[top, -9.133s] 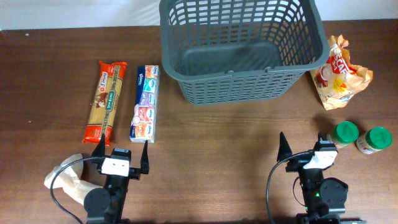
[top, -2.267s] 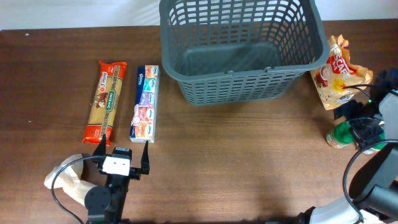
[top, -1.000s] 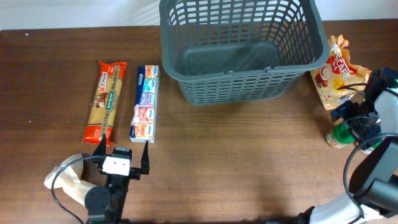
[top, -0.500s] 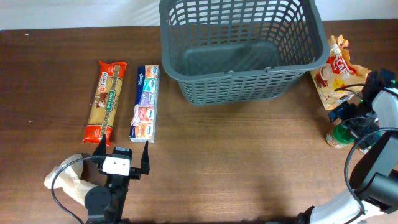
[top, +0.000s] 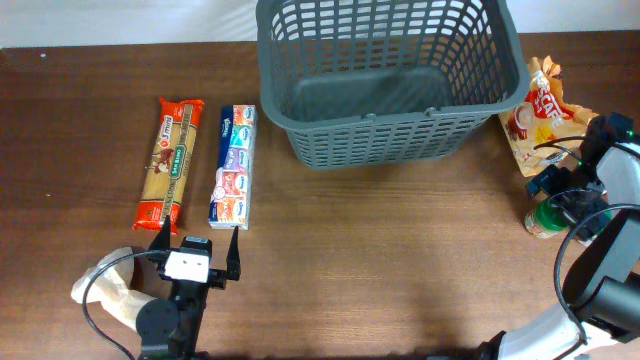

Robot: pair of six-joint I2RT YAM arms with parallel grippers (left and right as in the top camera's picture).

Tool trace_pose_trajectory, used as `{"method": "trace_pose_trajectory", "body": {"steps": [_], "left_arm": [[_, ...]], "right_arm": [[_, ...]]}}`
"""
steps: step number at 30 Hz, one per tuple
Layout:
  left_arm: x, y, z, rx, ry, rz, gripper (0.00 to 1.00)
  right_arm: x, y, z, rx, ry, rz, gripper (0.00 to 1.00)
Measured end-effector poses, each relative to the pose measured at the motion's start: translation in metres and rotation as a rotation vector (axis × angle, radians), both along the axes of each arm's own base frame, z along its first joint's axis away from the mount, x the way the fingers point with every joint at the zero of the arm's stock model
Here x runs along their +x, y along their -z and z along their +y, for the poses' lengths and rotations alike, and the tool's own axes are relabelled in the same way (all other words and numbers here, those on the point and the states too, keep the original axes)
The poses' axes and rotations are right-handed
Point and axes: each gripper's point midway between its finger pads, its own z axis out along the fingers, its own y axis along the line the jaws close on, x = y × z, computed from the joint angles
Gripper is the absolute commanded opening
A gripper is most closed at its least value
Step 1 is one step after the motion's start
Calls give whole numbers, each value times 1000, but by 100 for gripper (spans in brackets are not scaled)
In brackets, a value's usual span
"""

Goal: Pack container
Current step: 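Lower the right gripper and close it around the green-lidded jar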

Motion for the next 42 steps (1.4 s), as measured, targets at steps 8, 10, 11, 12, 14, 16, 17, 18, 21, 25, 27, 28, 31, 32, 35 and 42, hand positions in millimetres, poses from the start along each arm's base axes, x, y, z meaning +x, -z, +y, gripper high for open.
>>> {"method": "trace_pose_trajectory", "body": {"steps": [8, 10, 11, 12, 14, 16, 17, 18, 21, 25, 27, 28, 31, 32, 35, 42], "left_arm": [[0, 0, 0, 0, 0, 0, 99], [0, 0, 0, 0, 0, 0, 99], [0, 0, 0, 0, 0, 0, 99], [0, 0, 0, 0, 0, 0, 99], [0, 0, 0, 0, 0, 0, 99], [0, 0, 0, 0, 0, 0, 99], [0, 0, 0, 0, 0, 0, 99], [0, 0, 0, 0, 0, 0, 99], [0, 0, 0, 0, 0, 0, 99], [0, 0, 0, 0, 0, 0, 99], [0, 0, 0, 0, 0, 0, 99], [0, 0, 0, 0, 0, 0, 99], [0, 0, 0, 0, 0, 0, 99], [0, 0, 0, 0, 0, 0, 99], [0, 0, 0, 0, 0, 0, 99], [0, 0, 0, 0, 0, 0, 99]], "right_arm": [[2, 0, -1, -3, -3, -6, 99], [1, 2, -1, -1, -4, -3, 99], [1, 4, -1, 2, -3, 3, 99], [1, 5, 0, 5, -3, 8, 99], [0, 11, 0, 13, -3, 22, 99], [-1, 15, 1, 20, -3, 32, 99], [-1, 16, 1, 23, -3, 34, 99], [-1, 16, 1, 24, -3, 36, 99], [-1, 17, 2, 25, -4, 37, 99], [-1, 17, 2, 24, -4, 36, 99], [-1, 17, 2, 24, -4, 36, 99], [-1, 17, 2, 24, -4, 36, 99], [-1, 17, 2, 25, -7, 37, 99], [-1, 17, 1, 24, -7, 36, 99], [-1, 18, 1, 23, -7, 33, 99], [-3, 22, 3, 28, -16, 35, 99]]}}
